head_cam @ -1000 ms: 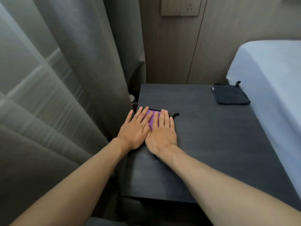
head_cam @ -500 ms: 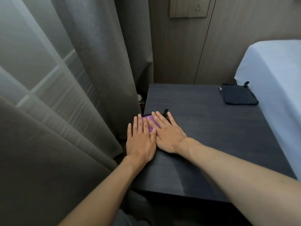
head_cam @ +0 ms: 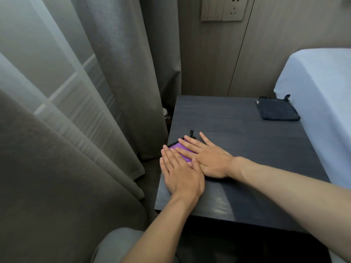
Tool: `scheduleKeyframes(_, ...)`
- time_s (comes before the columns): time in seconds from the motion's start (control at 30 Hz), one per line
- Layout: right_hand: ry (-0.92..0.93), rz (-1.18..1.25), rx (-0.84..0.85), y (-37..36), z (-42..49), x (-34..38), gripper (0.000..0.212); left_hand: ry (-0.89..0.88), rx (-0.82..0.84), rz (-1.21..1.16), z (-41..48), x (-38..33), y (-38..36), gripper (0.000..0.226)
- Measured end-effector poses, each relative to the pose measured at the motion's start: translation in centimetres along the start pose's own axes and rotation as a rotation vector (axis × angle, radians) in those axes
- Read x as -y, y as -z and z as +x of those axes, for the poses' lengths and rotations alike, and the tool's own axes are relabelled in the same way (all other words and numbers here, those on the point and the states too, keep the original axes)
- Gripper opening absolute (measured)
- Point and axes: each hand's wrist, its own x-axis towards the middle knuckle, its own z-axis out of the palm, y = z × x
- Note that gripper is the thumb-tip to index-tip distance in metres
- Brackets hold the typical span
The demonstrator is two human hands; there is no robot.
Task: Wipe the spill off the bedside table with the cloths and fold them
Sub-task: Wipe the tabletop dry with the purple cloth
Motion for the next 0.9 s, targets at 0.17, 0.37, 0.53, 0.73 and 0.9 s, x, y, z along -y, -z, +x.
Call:
scheduleKeyframes(0.17, 0.04, 0.032, 0.01, 0.0, -1.7, -0.8, 0.058, 0.026, 0.018, -0.026, -1.5, -1.4, -0.4, 0.077)
scheduleKeyframes(0.37, 0.038, 0.041, 0.024, -0.1, -3.9, -1.8, 0.057, 0.047, 0.002, -0.03, -3.0, -3.2, -1.3, 0.079)
scheduleKeyframes(0.53, 0.021, 0.037, 0.008, -0.7, -6.1, -2.8, 0.057, 0.036, -0.001, -0.032, -4.3, -5.2, -2.0, 0.079)
scheduleKeyframes(0.73, -0.014, 0.029, -0.018, -1.4, -8.5, -4.0, 0.057, -0.003, -0.001, -0.02, -5.1, -7.2, -2.7, 0.079)
scheduleKeyframes(0.9, -0.054, 0.018, -0.024, -1.7, -10.7, -5.0, 0.057, -0.044, 0.007, -0.018, -5.8, -9.0, -3.1, 0.079)
